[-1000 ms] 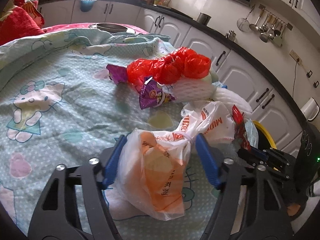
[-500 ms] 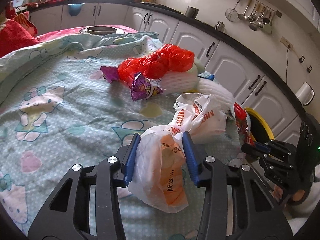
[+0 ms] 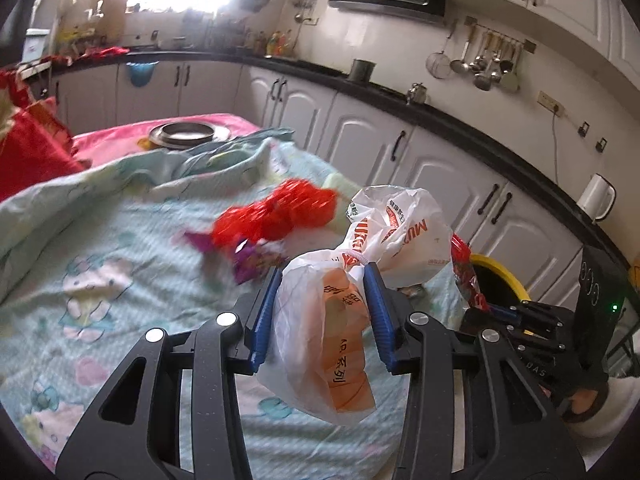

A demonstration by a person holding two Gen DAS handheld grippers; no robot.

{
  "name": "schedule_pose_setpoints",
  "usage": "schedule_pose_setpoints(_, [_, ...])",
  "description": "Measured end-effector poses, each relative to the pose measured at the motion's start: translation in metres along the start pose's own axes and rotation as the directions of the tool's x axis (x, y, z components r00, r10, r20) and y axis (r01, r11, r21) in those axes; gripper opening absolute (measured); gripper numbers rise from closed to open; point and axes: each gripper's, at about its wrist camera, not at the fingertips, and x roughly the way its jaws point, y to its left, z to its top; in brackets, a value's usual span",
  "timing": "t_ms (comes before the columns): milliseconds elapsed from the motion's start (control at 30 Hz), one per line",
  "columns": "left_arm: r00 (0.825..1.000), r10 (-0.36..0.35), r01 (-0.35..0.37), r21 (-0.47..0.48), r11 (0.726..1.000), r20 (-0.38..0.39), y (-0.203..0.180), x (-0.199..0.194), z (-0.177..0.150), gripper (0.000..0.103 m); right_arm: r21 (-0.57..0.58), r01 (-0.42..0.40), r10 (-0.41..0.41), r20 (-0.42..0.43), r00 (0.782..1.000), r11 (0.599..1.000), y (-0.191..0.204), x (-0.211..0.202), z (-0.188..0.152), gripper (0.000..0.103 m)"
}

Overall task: Collect trash
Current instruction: 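Carry the white bag and red wrapper with both tools over the yellow bin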

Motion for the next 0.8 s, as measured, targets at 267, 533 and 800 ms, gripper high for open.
schedule_pose_setpoints(267, [0.999, -0.038, 0.036, 0.078, 0.996, 0.022, -0.044, 0.018, 0.021, 0.034, 0.081, 0.064, -0.068, 0.049, 0.997, 0.995, -0.036, -0.024, 0.007, 0.013])
schedule_pose_setpoints(533, [0.995, -0.097, 0.095, 0.119, 0.988, 0.008, -0.084, 0.050, 0.033, 0.034, 0.175, 0.142, -0.157, 0.076, 0.985, 0.974, -0.076, -0.046, 0.004, 0.013])
schedule_pose_setpoints(800, [0.989, -0.145, 0.147, 0.148, 0.978, -0.024, -0.118, 0.076, 0.036, 0.034, 0.273, 0.210, -0.243, 0.090, 0.966, 0.939, -0.114, -0.066, -0.002, 0.013])
